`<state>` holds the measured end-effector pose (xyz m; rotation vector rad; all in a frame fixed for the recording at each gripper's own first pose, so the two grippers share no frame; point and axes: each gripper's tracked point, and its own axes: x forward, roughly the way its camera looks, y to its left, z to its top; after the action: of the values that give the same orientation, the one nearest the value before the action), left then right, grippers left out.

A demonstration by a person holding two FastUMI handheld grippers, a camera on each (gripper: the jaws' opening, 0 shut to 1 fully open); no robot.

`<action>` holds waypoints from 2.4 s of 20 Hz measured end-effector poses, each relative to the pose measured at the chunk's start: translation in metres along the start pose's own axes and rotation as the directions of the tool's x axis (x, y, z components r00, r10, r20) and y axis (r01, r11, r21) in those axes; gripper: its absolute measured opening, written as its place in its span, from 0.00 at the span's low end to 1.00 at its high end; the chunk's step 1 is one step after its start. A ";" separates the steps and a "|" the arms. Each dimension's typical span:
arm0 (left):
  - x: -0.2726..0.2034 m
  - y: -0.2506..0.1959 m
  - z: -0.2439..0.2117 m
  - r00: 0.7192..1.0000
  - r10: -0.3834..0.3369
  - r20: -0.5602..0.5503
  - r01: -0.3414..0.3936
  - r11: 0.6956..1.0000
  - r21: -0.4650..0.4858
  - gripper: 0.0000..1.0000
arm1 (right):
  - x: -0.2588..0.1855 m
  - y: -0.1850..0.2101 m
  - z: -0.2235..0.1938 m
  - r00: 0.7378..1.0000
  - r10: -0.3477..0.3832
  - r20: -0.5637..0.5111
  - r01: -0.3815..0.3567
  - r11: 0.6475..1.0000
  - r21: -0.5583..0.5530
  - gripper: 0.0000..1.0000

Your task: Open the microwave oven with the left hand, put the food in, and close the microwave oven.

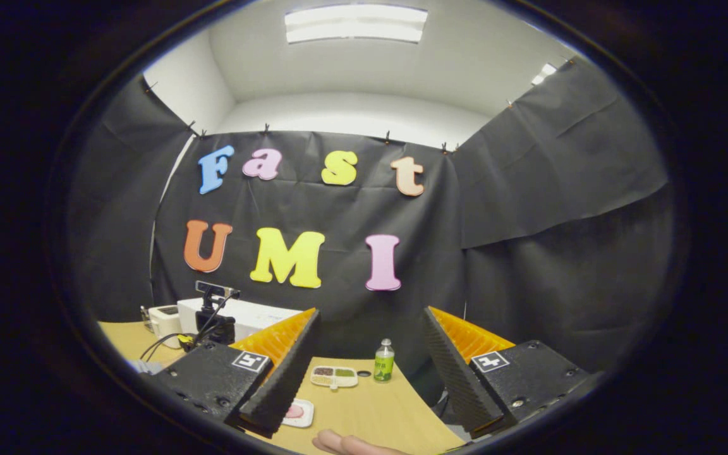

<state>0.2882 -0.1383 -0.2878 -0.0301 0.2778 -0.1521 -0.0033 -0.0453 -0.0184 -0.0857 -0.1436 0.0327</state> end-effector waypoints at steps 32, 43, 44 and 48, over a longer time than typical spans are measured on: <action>0.006 0.001 -0.029 1.000 0.015 -0.024 -0.015 0.999 0.035 0.00 | 0.031 0.003 -0.077 0.991 0.021 -0.136 -0.019 1.000 0.012 1.00; -0.095 0.027 -0.045 0.997 -0.076 -0.011 0.076 0.996 0.046 0.00 | 0.000 0.039 -0.074 0.987 0.043 -0.153 -0.042 0.999 0.009 1.00; -0.106 0.032 -0.047 0.997 -0.082 -0.013 0.083 0.995 0.051 0.00 | -0.004 0.045 -0.070 0.988 0.049 -0.147 -0.049 0.999 0.002 1.00; -0.148 0.061 -0.052 0.997 -0.080 -0.011 0.081 0.995 0.064 0.00 | -0.020 0.077 -0.063 0.985 0.094 -0.144 -0.095 0.995 -0.002 1.00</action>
<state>0.1423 -0.0554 -0.3012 0.0236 0.2804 -0.2415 -0.0155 0.0258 -0.0900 -0.1033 0.0043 0.1202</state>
